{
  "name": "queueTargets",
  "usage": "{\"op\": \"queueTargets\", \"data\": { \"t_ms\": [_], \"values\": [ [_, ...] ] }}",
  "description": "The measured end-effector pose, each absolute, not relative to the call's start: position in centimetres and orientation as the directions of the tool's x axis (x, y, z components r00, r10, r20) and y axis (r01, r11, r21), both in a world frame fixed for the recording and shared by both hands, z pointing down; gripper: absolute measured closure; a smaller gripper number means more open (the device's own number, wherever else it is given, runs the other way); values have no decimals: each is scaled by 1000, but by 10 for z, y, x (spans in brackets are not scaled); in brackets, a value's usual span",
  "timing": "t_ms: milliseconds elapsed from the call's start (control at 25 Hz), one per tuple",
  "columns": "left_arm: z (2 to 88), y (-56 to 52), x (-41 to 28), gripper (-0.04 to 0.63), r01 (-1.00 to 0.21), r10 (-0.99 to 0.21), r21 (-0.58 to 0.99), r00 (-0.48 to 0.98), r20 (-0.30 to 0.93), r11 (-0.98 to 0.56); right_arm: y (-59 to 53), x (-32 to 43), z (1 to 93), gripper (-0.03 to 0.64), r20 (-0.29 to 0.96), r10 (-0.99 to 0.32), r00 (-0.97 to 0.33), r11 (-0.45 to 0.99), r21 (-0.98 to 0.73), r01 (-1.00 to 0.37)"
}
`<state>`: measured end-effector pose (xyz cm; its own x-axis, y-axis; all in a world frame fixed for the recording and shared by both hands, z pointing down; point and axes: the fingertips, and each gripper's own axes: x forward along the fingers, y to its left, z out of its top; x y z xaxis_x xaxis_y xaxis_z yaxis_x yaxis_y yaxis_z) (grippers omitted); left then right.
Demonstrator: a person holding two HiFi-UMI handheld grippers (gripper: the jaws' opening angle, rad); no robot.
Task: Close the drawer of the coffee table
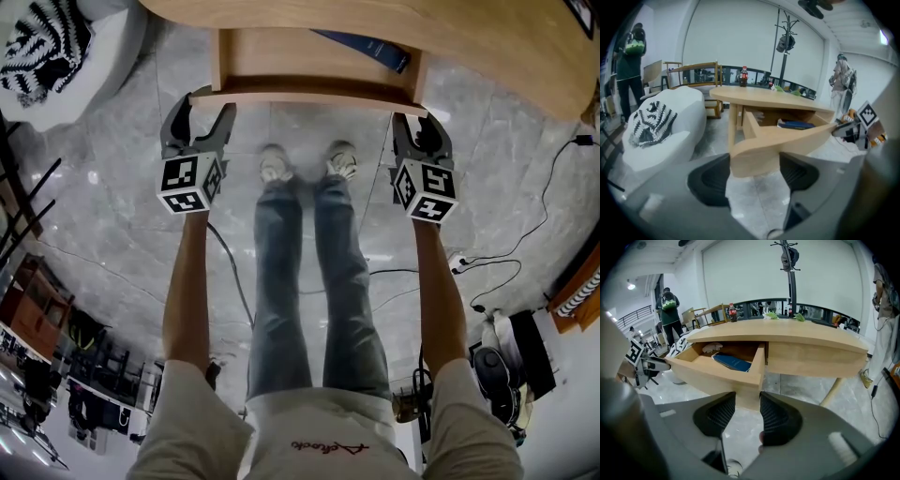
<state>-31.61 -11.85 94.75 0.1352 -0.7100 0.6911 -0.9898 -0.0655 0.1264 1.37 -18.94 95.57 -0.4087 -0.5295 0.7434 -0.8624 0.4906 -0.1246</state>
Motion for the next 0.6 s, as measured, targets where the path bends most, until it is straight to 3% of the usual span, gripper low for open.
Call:
{"op": "queueTargets", "data": {
  "t_ms": [600],
  "values": [
    [945,-198,-337,272,-993,-740,108,105,664,-44,-266,-6,953,446,708,-601,-371,433,-101,-895]
  ]
}}
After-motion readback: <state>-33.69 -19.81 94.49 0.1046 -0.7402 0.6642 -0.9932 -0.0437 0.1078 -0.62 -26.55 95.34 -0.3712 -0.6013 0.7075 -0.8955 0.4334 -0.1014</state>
